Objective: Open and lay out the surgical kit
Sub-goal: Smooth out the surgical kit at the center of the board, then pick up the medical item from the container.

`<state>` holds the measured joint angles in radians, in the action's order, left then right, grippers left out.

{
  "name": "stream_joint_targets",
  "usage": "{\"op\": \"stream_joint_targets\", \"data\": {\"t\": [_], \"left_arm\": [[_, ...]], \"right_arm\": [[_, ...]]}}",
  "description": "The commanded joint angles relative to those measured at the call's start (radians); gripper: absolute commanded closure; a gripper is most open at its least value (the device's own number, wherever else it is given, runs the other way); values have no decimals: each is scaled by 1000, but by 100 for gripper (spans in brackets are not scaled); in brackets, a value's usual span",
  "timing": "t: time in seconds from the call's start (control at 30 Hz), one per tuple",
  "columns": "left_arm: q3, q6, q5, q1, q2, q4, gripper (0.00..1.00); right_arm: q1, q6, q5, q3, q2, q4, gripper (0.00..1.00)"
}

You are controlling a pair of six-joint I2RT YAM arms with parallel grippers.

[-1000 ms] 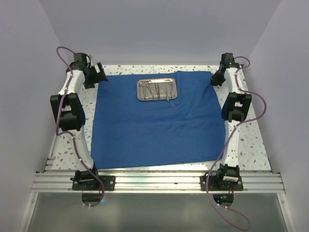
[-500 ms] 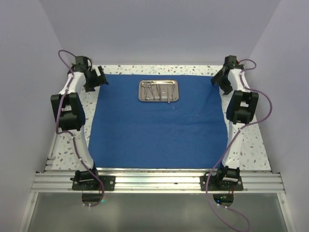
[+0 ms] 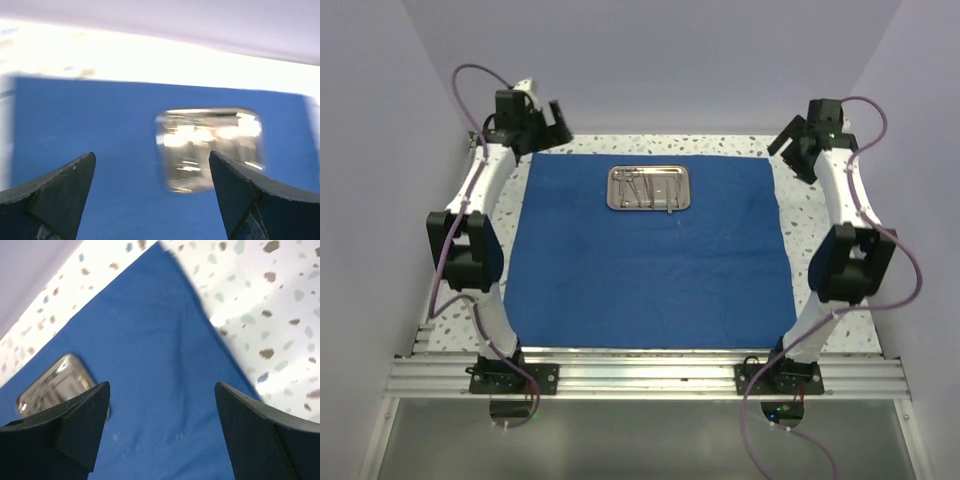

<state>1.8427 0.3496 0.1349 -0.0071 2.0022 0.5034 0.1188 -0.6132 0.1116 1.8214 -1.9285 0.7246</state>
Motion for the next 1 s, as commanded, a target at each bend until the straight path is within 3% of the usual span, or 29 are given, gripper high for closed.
{"op": "stream_joint_targets", "data": {"t": [0.0,0.03,0.07,0.1,0.13,0.17,0.2,0.23,0.27,0.3,0.33,0.4,0.57,0.7,0.97], "left_arm": [[-152,191,350,-90,-148,-351,0],[-262,353,479,-68,-132,-616,0],[-282,423,564,-62,-70,-685,0],[-251,439,548,-65,-37,-645,0],[-134,331,487,-108,-16,-441,0],[-67,252,401,-143,7,-352,0],[3,183,217,-189,23,-271,0],[155,93,139,-279,45,-144,0],[243,69,77,-316,117,-84,0],[429,60,-2,-349,165,-25,0],[514,60,-29,-393,214,82,1],[607,72,-90,-424,302,125,3],[417,69,-205,-527,268,11,12],[535,78,-270,-603,372,105,21],[484,137,-373,-669,426,125,33]], "right_arm": [[-109,53,-44,-158,206,-90,11],[-152,62,-29,-213,256,-90,11],[-227,78,-27,-232,273,-94,12],[-267,84,-11,-243,286,-82,12],[-306,90,8,-246,304,-64,12],[-376,113,41,-246,312,-24,12],[-408,122,60,-247,324,-8,12],[-453,130,78,-270,350,13,12],[-462,122,104,-287,368,24,12],[-470,113,106,-306,385,35,12],[-472,89,105,-348,423,53,13],[-472,84,102,-387,460,76,13],[-472,96,73,-504,601,130,14],[-472,112,71,-553,710,194,14],[-472,127,88,-593,838,311,13]]}}
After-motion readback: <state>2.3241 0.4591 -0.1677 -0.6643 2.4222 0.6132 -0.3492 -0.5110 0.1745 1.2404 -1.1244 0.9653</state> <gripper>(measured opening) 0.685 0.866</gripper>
